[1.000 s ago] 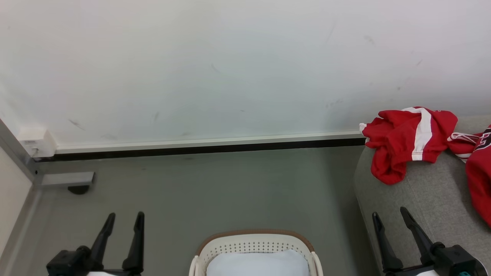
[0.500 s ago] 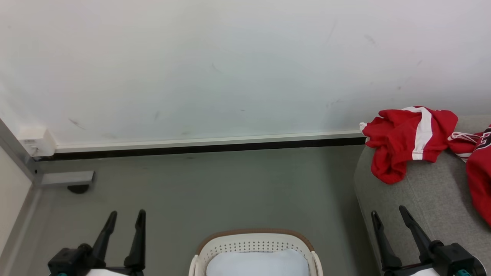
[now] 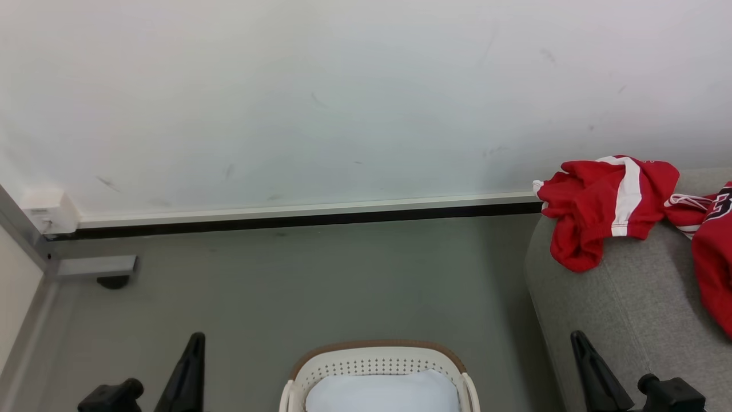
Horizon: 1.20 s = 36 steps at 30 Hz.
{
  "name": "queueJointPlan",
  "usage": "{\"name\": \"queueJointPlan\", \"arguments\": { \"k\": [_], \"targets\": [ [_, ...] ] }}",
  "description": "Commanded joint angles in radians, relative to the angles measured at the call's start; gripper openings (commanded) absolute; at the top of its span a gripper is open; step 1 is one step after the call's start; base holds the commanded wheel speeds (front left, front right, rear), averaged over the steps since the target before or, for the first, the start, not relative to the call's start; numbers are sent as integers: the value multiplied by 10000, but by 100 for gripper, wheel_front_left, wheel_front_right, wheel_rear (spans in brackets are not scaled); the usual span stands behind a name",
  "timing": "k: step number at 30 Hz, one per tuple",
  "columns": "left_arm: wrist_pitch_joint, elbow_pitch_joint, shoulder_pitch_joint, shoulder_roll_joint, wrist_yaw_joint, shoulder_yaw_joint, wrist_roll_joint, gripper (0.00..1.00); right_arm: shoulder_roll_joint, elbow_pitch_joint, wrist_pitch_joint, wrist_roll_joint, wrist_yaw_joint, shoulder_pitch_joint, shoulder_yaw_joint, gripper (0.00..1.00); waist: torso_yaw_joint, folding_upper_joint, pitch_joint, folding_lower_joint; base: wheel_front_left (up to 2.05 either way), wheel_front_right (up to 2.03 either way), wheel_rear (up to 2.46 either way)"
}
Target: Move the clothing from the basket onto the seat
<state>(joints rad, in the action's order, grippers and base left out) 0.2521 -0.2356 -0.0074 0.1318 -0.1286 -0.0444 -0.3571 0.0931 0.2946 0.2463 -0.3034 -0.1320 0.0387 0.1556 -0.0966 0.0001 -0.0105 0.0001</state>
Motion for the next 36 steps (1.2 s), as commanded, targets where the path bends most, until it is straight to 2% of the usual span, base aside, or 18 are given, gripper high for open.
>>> {"name": "queueJointPlan", "arguments": {
  "k": [1, 19, 36],
  "targets": [
    [-119, 132, -181, 29, 1, 108, -513, 0, 22, -160, -73, -467, 1, 192, -122, 0, 15, -1, 1, 0, 0, 0, 0],
    [-952, 174, -404, -165, 75, 465, -3376, 0, -11, -222, -846, -3539, 4, 382, -654, 0, 157, -1, 15, 0, 0, 0, 0],
    [-1602, 203, -573, -320, 132, 738, -5568, 0, -39, -284, -1429, -5906, 7, 513, -1056, 0, 290, -1, 28, 0, 0, 0, 0]
  ]
}}
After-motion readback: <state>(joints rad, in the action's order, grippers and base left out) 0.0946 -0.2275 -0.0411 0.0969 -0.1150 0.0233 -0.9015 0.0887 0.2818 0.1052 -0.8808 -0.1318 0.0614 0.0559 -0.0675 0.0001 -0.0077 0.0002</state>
